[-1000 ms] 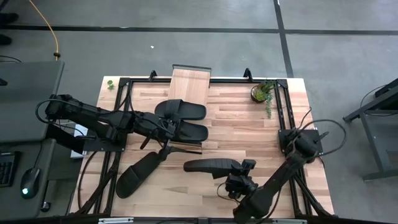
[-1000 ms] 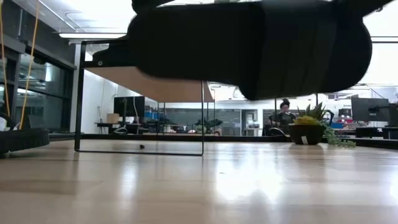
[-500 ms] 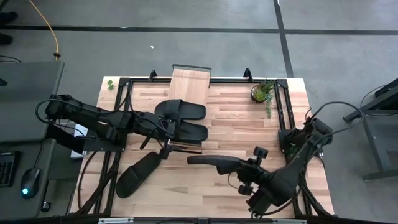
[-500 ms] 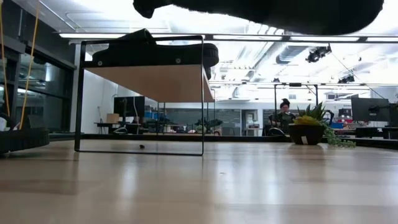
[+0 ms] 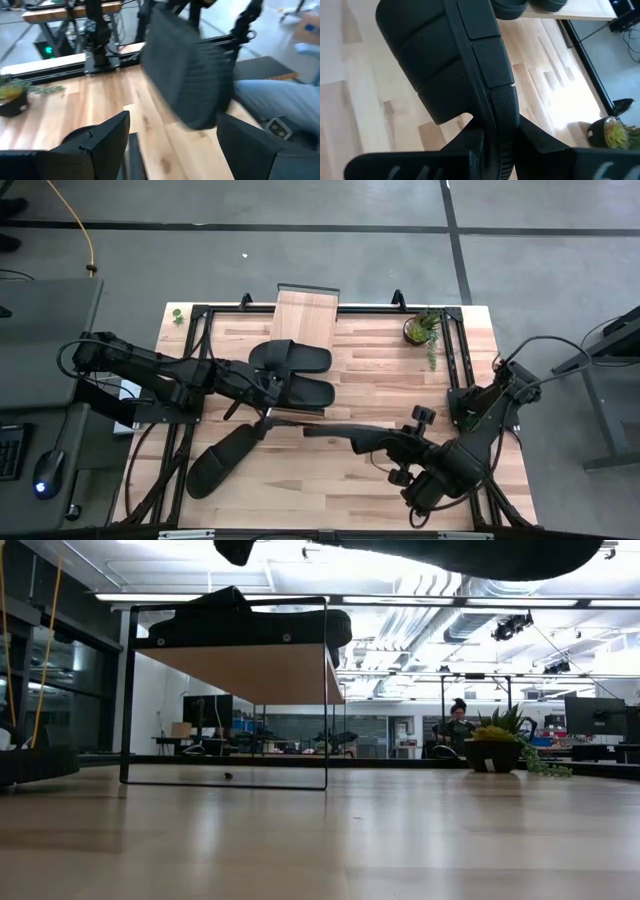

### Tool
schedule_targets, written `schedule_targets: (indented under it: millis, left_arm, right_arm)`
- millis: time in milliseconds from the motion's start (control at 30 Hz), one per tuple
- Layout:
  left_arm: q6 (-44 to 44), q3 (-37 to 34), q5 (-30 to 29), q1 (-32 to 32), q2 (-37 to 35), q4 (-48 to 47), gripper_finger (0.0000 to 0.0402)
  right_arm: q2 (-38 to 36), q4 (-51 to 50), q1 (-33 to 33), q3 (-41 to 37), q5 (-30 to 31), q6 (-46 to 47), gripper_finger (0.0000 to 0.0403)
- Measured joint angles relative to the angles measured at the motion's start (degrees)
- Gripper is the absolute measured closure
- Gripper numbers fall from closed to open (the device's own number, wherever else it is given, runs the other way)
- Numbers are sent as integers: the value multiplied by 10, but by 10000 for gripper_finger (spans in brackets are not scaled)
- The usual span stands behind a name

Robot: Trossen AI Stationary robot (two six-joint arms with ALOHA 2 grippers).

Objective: Pick and place slides into the shelf
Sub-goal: Put the right slipper on the shelf

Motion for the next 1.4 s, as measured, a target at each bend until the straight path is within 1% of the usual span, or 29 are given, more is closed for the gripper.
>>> schedule_targets:
  millis: [133,233,533,733,800,967,1067,1200,1400]
  left_arm:
    - [-26,0,22,0,0,19,121]
    - [-46,0,22,0,0,21,121]
    - [-65,0,22,0,0,10,121]
    - [-76,0,18,0,0,11,121]
    - [-76,0,10,0,0,11,121]
    - [-89,0,-32,0,0,10,121]
    - [-95,0,-51,0,0,11,121]
    - [-103,0,-72,0,1,19,121]
    - [-104,0,-75,0,15,61,122]
  right_arm:
    - [-4,1,-19,0,0,-20,361]
    - [-4,1,-35,0,0,-38,361]
    - [-4,1,-83,0,0,-88,361]
    - [-24,2,-104,0,-2,-108,361]
    - [-37,4,-107,0,1,-112,361]
    - [-64,23,-106,0,25,-114,362]
    - [-68,44,-106,0,30,-128,365]
    - [-67,96,-109,0,33,-165,371]
    - [-65,149,-115,0,30,-207,373]
